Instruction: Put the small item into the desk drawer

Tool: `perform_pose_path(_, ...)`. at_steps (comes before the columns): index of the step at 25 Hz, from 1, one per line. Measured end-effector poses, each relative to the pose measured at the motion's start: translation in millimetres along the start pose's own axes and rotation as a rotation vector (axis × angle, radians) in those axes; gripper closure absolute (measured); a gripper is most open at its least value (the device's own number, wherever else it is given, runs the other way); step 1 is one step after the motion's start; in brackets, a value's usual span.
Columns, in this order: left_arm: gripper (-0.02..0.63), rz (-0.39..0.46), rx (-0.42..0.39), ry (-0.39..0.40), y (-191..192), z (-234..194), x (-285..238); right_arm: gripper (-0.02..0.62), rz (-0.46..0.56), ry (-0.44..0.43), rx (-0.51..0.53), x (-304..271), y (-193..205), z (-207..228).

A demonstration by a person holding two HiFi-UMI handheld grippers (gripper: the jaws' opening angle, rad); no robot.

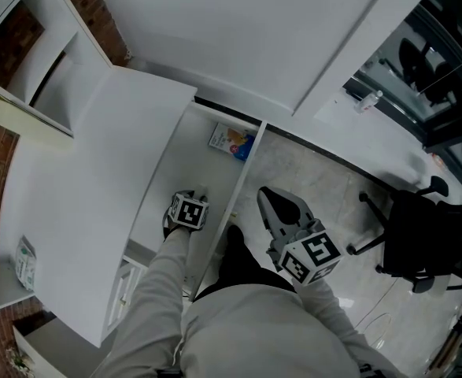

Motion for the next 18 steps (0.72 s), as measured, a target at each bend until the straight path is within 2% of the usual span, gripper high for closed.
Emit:
perform_pose_path(5,0.429,-0.001,0.006,0.012,0,3,3,0.568,-0.003,-0.007,0.001,1,-1,-2)
perform_pose_path(10,0.402,0.035,0.007,-0.009,-7,2,11,0.568,-0.001,-0.013,-0.004,3,2,-6)
perform_pose_path(18,0.403,0.19,0.009,-0.083,-39,-9,53,0.568,0.015,-0.042,-0.009,7,2,-14)
Point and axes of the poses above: the fingertips, and each gripper's own axes: x backward along the fingers, z to its right, y out of its underside, the point moved 2 cm from there along x, backward along the fingers
